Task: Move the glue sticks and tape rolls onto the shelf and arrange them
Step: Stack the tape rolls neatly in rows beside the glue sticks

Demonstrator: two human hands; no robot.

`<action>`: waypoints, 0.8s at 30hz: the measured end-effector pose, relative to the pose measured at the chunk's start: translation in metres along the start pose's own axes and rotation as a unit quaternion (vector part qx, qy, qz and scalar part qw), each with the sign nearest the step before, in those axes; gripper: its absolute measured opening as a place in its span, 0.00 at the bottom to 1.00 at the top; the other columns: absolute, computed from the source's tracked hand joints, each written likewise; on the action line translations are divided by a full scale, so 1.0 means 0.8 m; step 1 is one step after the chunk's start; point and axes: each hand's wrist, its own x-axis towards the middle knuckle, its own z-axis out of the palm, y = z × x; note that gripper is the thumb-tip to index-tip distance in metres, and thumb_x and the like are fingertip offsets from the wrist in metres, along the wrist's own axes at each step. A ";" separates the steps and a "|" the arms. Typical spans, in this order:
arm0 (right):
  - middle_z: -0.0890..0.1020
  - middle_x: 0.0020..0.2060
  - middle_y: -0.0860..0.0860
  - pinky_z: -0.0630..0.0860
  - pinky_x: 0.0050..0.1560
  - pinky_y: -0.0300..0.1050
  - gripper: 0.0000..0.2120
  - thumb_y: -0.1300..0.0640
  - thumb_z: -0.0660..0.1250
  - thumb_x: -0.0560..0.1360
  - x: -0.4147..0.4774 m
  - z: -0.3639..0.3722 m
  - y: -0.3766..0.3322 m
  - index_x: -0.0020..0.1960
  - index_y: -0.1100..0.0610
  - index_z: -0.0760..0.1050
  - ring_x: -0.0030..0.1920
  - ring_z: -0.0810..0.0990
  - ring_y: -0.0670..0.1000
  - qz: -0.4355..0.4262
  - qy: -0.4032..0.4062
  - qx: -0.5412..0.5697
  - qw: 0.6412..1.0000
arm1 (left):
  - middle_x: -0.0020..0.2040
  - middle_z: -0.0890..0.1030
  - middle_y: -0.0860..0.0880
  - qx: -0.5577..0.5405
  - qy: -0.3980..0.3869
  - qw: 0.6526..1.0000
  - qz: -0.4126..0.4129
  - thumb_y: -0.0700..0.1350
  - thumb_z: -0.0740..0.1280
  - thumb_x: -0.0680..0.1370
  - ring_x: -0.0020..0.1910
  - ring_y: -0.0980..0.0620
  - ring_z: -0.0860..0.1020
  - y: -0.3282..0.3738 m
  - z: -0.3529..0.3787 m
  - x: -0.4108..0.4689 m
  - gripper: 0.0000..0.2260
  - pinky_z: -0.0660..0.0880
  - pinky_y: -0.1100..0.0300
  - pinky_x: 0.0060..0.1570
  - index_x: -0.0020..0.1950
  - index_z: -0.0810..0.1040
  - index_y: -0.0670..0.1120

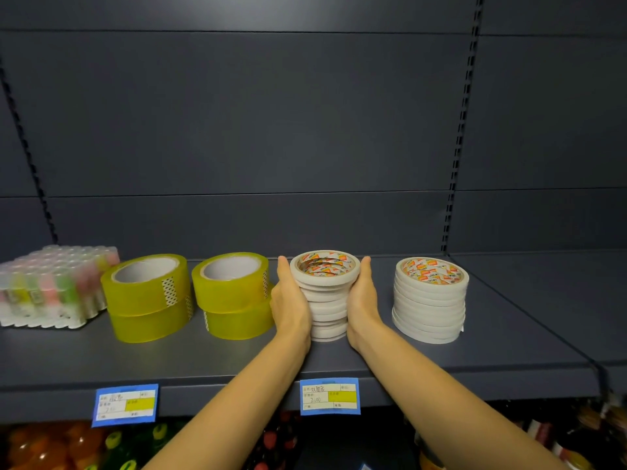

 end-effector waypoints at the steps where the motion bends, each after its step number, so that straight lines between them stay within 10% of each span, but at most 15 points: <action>1: 0.82 0.56 0.55 0.74 0.62 0.53 0.30 0.35 0.46 0.78 0.001 0.001 0.000 0.61 0.55 0.76 0.57 0.79 0.55 0.003 0.008 -0.001 1.000 | 0.46 0.84 0.46 0.000 0.006 1.000 -0.001 0.59 0.53 0.80 0.49 0.47 0.81 0.000 0.001 0.000 0.21 0.76 0.48 0.57 0.41 0.80 0.51; 24: 0.83 0.53 0.53 0.75 0.60 0.49 0.32 0.31 0.46 0.76 0.006 -0.003 0.006 0.56 0.52 0.79 0.55 0.80 0.53 -0.050 -0.011 0.007 0.999 | 0.45 0.85 0.44 -0.038 -0.057 0.998 0.006 0.64 0.55 0.76 0.49 0.45 0.82 -0.003 -0.002 0.006 0.26 0.76 0.45 0.58 0.45 0.84 0.46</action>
